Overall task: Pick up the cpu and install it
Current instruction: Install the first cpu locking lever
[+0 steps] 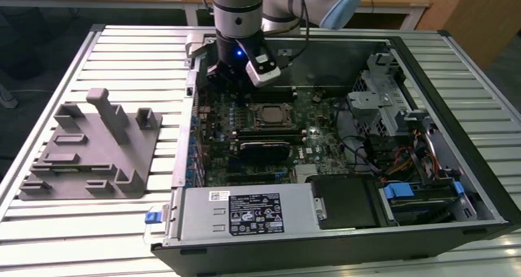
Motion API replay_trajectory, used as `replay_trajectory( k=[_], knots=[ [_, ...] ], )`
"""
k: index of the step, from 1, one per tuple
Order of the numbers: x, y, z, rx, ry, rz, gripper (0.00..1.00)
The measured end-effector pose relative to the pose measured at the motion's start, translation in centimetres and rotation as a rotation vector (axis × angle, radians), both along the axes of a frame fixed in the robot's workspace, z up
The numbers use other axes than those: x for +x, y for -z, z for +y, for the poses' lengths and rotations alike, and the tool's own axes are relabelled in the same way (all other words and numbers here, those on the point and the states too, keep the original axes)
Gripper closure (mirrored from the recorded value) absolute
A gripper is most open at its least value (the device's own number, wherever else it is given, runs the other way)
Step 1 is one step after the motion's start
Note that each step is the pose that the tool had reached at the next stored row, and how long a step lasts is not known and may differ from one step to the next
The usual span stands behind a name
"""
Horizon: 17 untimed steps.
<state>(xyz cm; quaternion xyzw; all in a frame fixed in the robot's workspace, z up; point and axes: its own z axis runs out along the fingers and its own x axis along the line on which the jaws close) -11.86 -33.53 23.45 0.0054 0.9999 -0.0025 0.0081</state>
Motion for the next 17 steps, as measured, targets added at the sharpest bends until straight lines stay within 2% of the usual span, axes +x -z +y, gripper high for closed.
replay_trajectory(
  k=[2,6,8,14,17],
  knots=[
    [0.0,-0.01,-0.01,0.0028,0.0,0.0001,0.89],
    [0.0,0.0,-0.03,0.0404,-0.003,0.0,0.89],
    [0.0,-0.03,-0.03,0.0538,-0.005,0.0,0.89],
    [0.0,-0.69,-0.02,0.0796,-0.005,0.0,0.89],
    [0.0,-1.07,-0.02,0.0862,-0.005,-0.0001,0.89]
  ],
)
